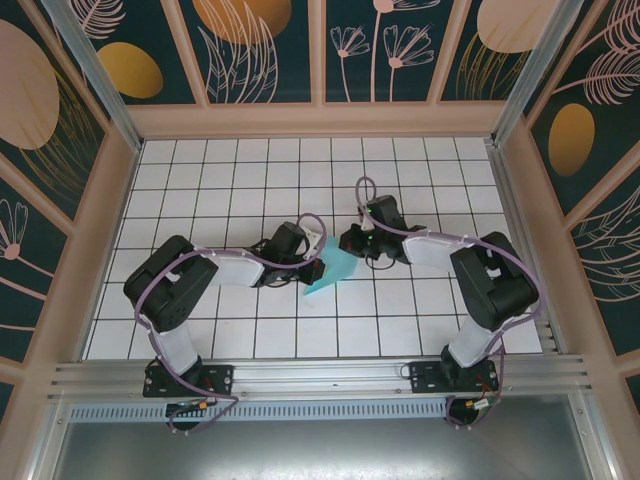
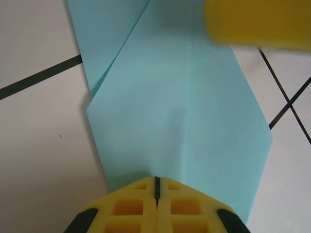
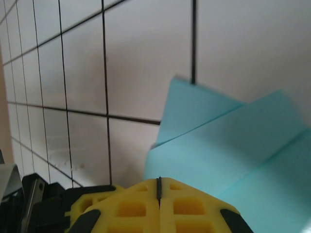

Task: Fold a paper plane with a square sheet of paper (pick it up from the middle)
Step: Fourth fold the wing at the center of the table.

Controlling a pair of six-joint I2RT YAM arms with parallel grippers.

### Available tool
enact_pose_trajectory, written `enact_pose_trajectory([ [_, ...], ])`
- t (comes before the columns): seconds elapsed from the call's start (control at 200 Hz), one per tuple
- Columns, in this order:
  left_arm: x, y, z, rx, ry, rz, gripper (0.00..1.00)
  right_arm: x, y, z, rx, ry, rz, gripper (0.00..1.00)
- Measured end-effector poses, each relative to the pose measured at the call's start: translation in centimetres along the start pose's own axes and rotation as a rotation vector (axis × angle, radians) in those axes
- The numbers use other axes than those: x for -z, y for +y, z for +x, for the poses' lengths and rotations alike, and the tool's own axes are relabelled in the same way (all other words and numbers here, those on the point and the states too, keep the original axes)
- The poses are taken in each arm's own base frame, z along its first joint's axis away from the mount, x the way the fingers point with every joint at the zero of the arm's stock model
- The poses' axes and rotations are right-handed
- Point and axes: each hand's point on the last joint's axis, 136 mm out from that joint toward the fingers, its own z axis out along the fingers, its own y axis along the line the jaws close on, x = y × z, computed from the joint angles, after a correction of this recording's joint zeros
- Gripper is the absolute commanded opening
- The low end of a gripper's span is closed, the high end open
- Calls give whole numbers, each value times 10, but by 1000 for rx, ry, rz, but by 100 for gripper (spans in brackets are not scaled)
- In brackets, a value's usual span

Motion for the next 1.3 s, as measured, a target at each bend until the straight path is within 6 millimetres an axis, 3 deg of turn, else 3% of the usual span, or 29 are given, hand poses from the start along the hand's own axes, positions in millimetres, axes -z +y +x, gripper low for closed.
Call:
enact_pose_trajectory([
  [0.27,0,0,0,-8,1,1,0,-26,-23,16,-76,61,44,2],
  [0.43,3,-1,1,3,17,-6,0,-27,-25,15,-94,61,50,2],
  [0.525,10,-2,2,35,28,-14,6,-27,-25,15,-102,63,58,2],
  [0.831,46,-29,-39,217,-126,56,10,-27,-28,15,-119,71,83,2],
  [1.046,40,-31,-16,379,-107,86,12,-28,-28,15,-138,73,92,2],
  [1.206,35,-44,-13,438,-101,127,12,-29,-27,17,-137,74,100,2],
  [1.296,30,-41,-6,474,-90,122,12,-29,-27,17,-142,72,102,2],
])
